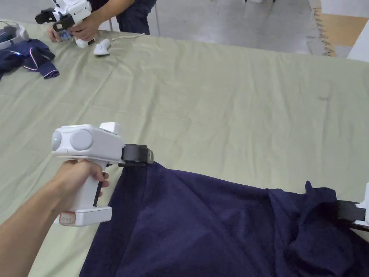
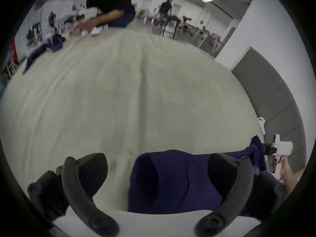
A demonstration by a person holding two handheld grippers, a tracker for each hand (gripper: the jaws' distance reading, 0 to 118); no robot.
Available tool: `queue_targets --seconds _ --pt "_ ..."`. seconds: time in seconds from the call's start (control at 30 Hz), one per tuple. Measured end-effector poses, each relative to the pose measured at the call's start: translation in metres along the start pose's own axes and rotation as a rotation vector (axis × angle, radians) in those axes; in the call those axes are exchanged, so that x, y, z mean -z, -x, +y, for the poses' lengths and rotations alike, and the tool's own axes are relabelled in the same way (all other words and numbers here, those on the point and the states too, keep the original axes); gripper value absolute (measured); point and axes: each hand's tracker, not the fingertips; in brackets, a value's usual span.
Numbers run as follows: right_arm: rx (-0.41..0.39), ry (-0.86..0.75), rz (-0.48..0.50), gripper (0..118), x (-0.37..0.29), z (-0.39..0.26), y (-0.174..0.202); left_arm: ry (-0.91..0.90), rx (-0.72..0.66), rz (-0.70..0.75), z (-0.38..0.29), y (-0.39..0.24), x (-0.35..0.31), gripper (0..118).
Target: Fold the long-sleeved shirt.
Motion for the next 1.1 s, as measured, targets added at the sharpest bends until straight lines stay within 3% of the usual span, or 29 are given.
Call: queue_targets --seconds 0.03,0.07,0.1,0.17,0.23,0.3,0.37,0.47,0.77,0.93,1.0,1.1 --pt "-0.002 0.001 -0.003 15 -0.001 -0.001 0.002 0.015 -0.007 -0.024 0.001 0.002 0.005 106" --pt "-0.001 0.004 -0.004 15 0.002 0.003 -0.001 0.006 -0.010 -0.044 0.001 0.003 0.010 95" --pt "-0.004 0.006 -0.007 15 0.002 0.003 0.000 0.012 -0.004 -0.046 -0.004 0.005 0.012 75" --pt "-0.011 0.006 -0.015 15 0.000 0.001 0.004 0.017 0.017 0.035 -0.008 0.005 0.020 12" --pt "-0.013 0.004 -0.031 15 -0.001 0.002 0.008 0.004 0.081 0.063 -0.018 0.006 0.022 11" --pt "-0.053 -0.020 -0.057 15 -0.009 0.000 0.017 -0.035 0.051 0.017 -0.022 0.009 0.012 10" --pt "-0.064 -0.078 -0.045 15 -0.023 -0.003 0.020 -0.123 0.030 -0.020 -0.028 0.007 -0.012 10" --pt "-0.102 -0.165 -0.032 15 -0.054 -0.009 0.034 -0.201 0.106 -0.045 -0.036 -0.002 -0.046 10" --pt "-0.391 -0.400 -0.099 15 -0.155 -0.070 0.085 -0.386 0.255 -0.103 -0.089 -0.009 -0.139 10" --pt "-0.650 -0.460 -0.232 15 -0.189 -0.137 0.116 -0.404 0.281 -0.119 -0.145 0.001 -0.173 10" --pt "-0.705 -0.456 -0.265 15 -0.194 -0.163 0.126 -0.380 0.296 -0.125 -0.168 0.007 -0.179 10" --pt "-0.681 -0.388 -0.248 15 -0.197 -0.193 0.124 -0.299 0.298 -0.122 -0.201 0.008 -0.182 10"
